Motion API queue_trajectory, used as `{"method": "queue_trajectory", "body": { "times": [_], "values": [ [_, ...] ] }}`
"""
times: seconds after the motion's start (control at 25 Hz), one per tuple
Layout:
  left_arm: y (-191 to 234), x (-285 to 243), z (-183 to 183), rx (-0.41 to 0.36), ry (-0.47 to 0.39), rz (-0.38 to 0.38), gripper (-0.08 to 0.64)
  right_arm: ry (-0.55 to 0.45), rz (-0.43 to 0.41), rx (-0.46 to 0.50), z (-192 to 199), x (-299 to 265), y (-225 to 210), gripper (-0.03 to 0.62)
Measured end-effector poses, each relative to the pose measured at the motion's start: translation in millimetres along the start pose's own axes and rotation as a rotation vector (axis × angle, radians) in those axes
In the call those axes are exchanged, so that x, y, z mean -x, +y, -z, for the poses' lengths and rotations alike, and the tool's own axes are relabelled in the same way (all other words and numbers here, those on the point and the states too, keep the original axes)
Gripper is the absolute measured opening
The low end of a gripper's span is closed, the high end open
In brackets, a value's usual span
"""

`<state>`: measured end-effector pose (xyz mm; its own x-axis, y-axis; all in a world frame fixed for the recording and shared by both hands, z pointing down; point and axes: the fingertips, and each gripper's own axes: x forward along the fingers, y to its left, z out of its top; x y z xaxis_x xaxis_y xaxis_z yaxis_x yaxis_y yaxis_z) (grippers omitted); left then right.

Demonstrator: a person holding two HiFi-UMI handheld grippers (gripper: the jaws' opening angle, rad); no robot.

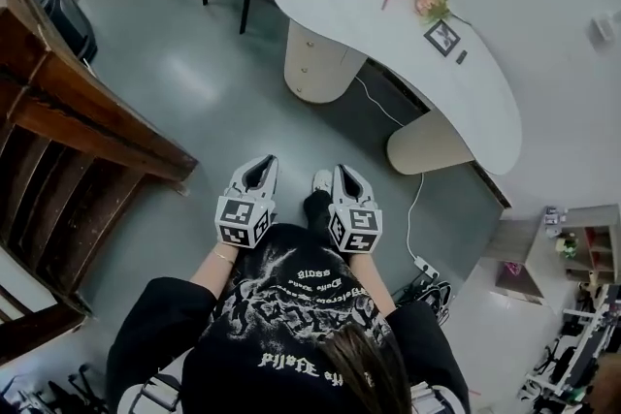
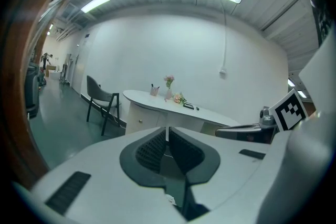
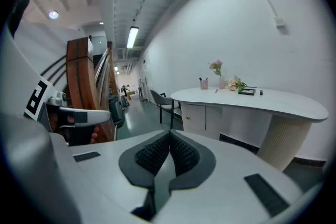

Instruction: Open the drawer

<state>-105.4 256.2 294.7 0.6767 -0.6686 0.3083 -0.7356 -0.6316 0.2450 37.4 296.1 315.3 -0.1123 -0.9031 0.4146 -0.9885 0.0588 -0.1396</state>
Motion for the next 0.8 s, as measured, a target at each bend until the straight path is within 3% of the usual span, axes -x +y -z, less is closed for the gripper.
{"method": "queue_trajectory", "body": {
  "times": [0.36,0.8],
  "values": [
    [27,-45,-17,-0.011,0.017,-0.112,0.029,0.014,-0.101,0.012,-24,-71,-19,0.026],
    [25,-144,-35,0.043,0.075,-0.141,0.029,0.065,-0.220,0.040,-53,-138,-66,0.026]
  ]
}}
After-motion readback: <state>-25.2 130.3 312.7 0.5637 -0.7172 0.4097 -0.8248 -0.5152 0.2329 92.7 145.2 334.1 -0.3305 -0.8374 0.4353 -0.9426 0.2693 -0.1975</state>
